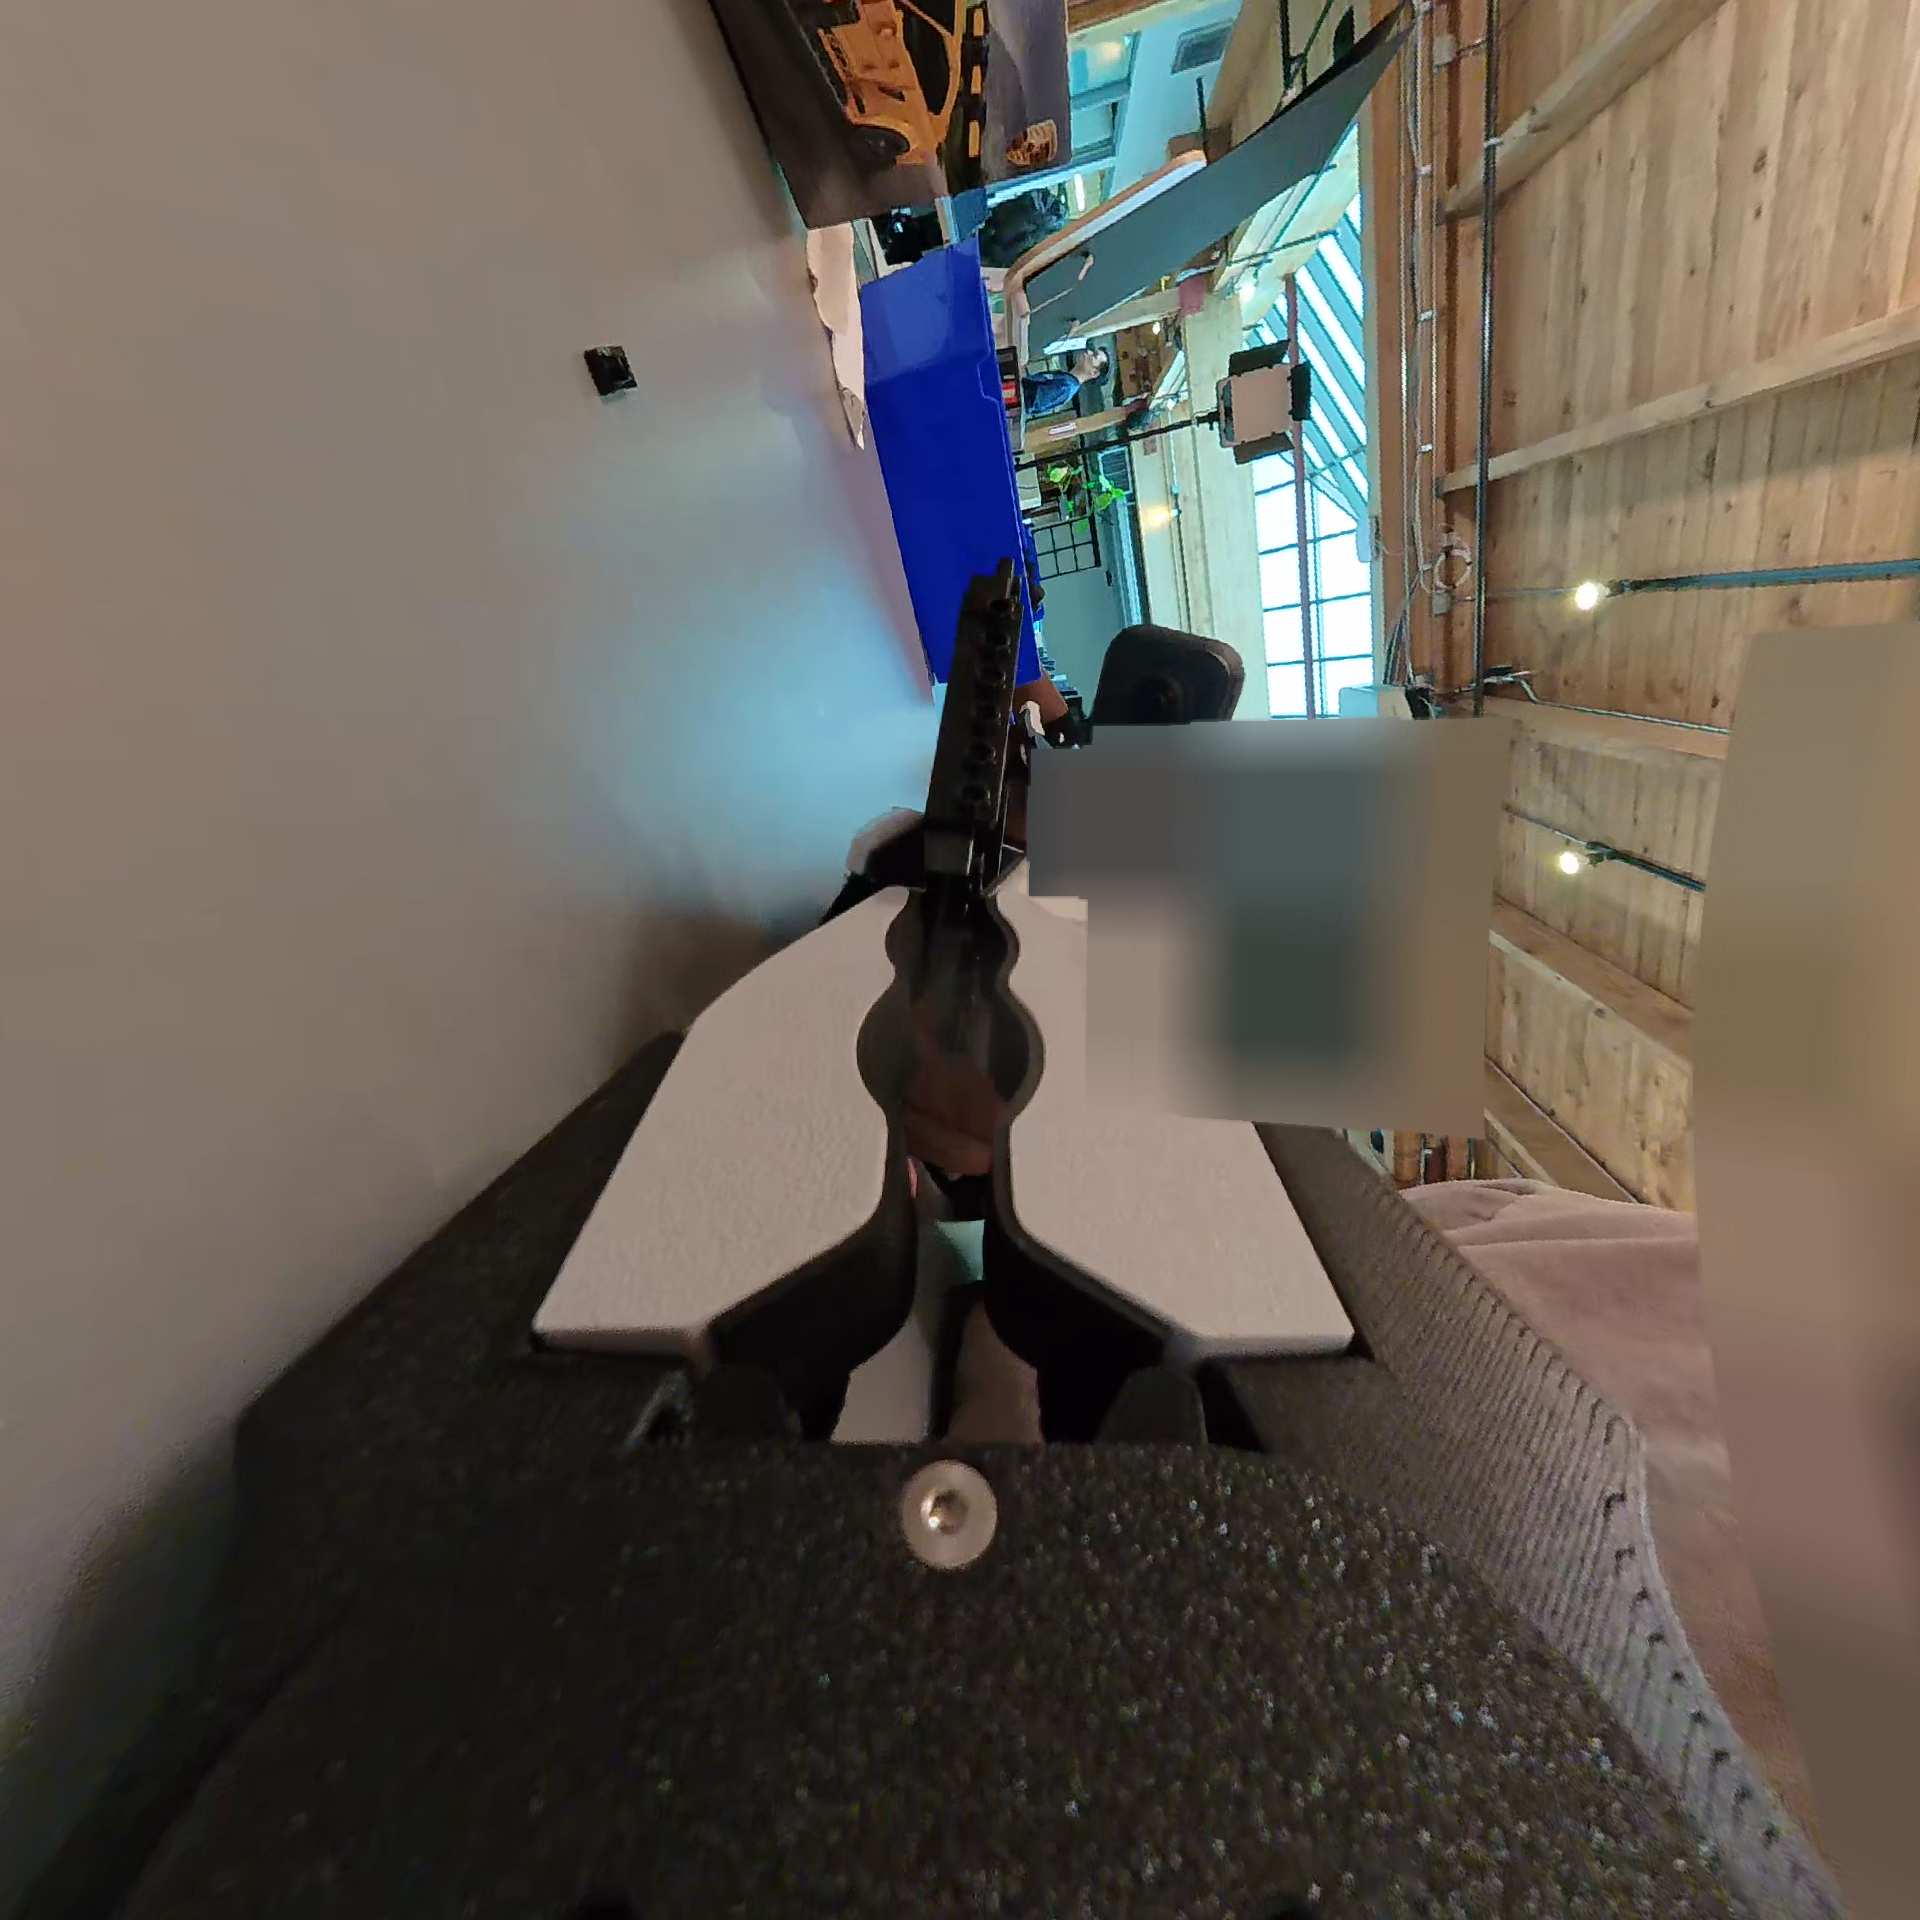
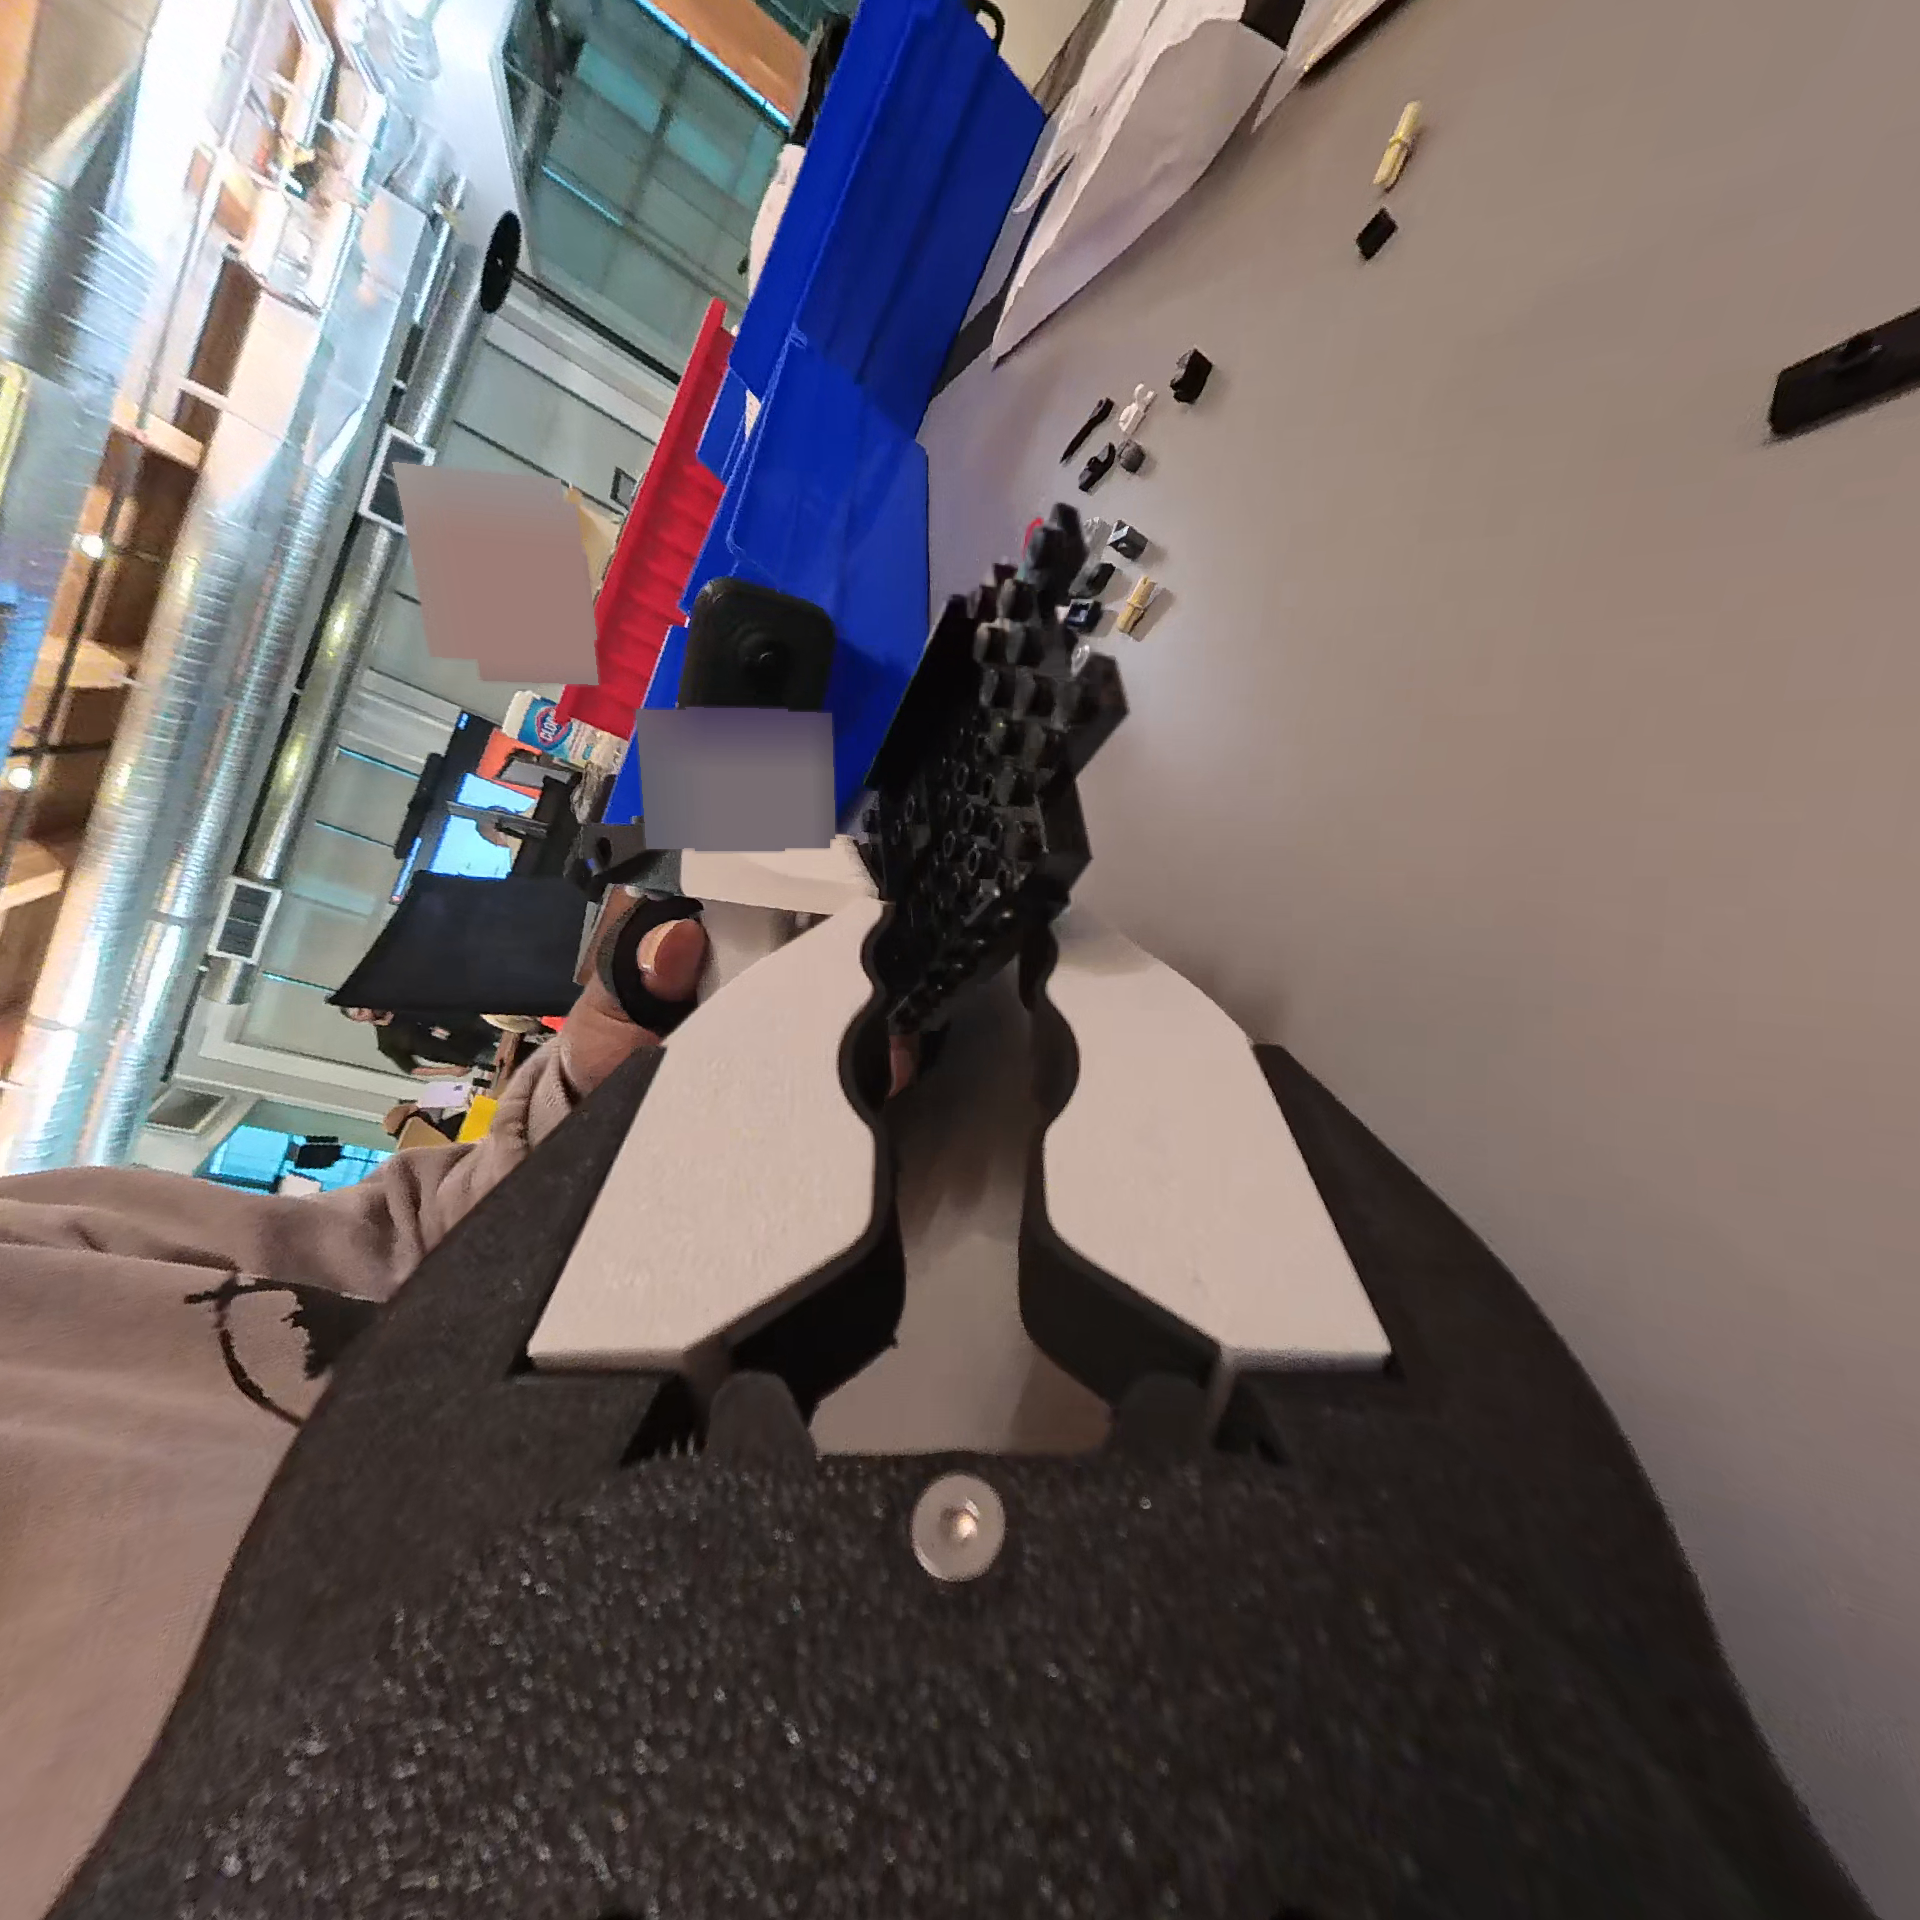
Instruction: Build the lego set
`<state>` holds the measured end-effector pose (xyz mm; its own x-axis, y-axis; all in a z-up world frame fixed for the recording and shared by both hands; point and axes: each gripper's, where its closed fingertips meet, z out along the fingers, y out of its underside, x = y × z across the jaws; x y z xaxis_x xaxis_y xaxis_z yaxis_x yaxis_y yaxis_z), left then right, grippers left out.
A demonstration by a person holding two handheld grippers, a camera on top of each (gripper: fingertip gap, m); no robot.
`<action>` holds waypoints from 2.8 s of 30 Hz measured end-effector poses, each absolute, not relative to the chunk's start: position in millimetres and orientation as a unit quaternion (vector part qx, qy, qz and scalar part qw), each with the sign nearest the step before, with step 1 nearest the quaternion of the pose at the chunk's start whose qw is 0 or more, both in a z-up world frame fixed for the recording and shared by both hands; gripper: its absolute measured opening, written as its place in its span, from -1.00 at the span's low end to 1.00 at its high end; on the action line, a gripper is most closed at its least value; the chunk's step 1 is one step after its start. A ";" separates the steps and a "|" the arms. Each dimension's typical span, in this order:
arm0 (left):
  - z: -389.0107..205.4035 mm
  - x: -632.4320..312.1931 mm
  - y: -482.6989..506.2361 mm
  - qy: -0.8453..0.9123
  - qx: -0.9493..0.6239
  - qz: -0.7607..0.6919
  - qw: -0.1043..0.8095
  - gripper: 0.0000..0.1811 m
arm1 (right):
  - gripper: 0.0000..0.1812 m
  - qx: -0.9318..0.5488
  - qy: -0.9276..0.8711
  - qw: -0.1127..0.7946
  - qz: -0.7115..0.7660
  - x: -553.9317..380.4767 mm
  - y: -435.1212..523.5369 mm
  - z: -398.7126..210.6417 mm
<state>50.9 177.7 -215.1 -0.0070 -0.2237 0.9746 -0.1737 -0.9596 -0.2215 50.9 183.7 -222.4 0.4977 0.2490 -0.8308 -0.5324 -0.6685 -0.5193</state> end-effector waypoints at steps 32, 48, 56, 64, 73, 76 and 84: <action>-191.8 53.5 167.7 0.166 -0.639 -0.751 0.019 -0.90 | -0.81 -0.776 -0.063 0.459 0.428 53.7 175.3 -195.7; -189.1 51.9 160.7 0.272 -0.631 -0.718 0.113 -0.91 | -0.88 -0.752 -0.055 0.373 0.540 49.4 161.4 -194.4; -192.6 50.6 152.6 0.356 -0.633 -0.674 0.135 -0.90 | -0.88 -0.763 -0.110 0.302 0.560 50.8 155.6 -196.3; -191.9 42.9 180.8 0.249 -0.643 -0.717 0.100 -0.91 | -0.66 -0.791 -0.310 0.385 0.360 111.5 201.2 -193.2; -199.5 40.6 192.7 0.231 -0.663 -0.704 0.108 -0.90 | -0.74 -0.799 -0.531 0.248 0.135 149.4 255.7 -258.2; -200.6 38.9 196.8 0.229 -0.665 -0.702 0.114 -0.91 | -0.78 -0.796 -0.553 0.212 0.125 150.4 264.4 -267.1; -202.8 38.5 200.8 0.223 -0.669 -0.700 0.114 -0.91 | -0.92 -0.795 -0.562 0.179 0.144 148.7 260.3 -275.0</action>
<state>38.5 200.8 -202.8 -0.0785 -0.4586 0.8852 -0.1389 -0.8742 -0.4653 148.7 260.3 -275.0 0.3279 0.9443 -0.0278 0.8410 -0.3051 -0.4468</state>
